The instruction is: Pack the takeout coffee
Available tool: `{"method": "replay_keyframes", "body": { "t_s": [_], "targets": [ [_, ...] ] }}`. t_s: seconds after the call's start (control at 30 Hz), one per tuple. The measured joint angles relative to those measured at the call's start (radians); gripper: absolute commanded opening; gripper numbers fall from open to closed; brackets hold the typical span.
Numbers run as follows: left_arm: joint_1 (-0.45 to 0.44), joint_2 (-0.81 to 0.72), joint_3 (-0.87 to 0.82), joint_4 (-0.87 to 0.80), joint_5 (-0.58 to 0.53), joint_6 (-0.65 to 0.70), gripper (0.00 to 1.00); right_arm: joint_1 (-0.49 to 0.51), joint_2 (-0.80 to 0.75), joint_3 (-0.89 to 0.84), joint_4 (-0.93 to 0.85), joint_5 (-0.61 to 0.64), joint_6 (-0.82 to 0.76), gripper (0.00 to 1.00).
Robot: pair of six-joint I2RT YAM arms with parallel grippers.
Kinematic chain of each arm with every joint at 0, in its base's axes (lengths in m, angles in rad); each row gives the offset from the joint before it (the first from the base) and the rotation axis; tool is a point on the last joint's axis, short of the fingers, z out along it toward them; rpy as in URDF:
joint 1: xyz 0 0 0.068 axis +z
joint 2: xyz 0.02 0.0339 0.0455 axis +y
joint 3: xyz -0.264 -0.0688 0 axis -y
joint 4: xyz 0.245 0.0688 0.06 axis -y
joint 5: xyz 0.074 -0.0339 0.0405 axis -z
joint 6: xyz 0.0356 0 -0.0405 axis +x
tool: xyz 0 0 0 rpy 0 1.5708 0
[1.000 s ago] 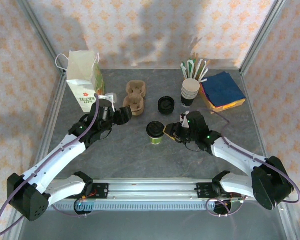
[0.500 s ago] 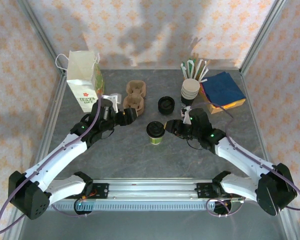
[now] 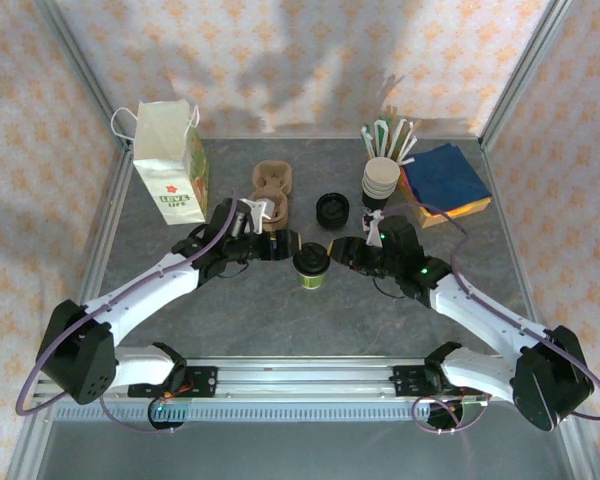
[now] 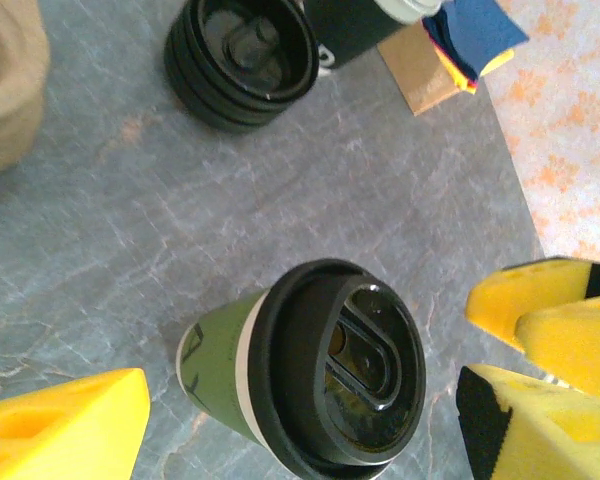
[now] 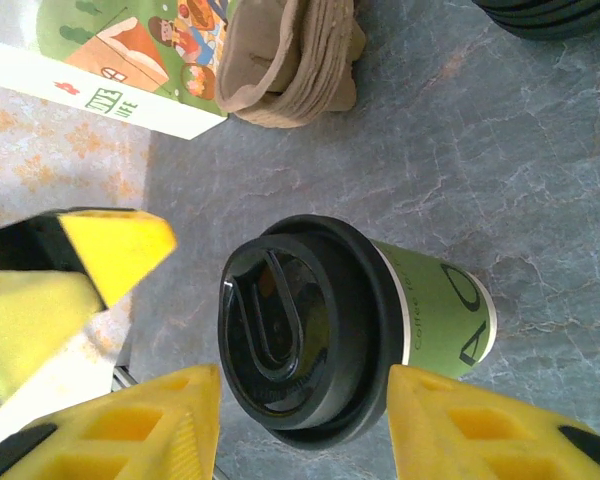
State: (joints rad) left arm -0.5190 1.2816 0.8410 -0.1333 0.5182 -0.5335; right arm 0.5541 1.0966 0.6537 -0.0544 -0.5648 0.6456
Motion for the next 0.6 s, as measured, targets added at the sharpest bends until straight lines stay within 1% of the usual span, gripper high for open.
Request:
{"method": "replay_keyframes", "body": {
  "t_s": [0.23,0.6],
  "targets": [
    [-0.008,0.045,-0.016,0.045,0.042,-0.001,0.82,0.0,0.055,0.0,0.033,-0.005,0.023,0.47],
    [-0.018,0.086,-0.036,0.06,0.054,0.005,0.73,0.0,0.084,0.0,0.061,-0.023,0.041,0.46]
  ]
}}
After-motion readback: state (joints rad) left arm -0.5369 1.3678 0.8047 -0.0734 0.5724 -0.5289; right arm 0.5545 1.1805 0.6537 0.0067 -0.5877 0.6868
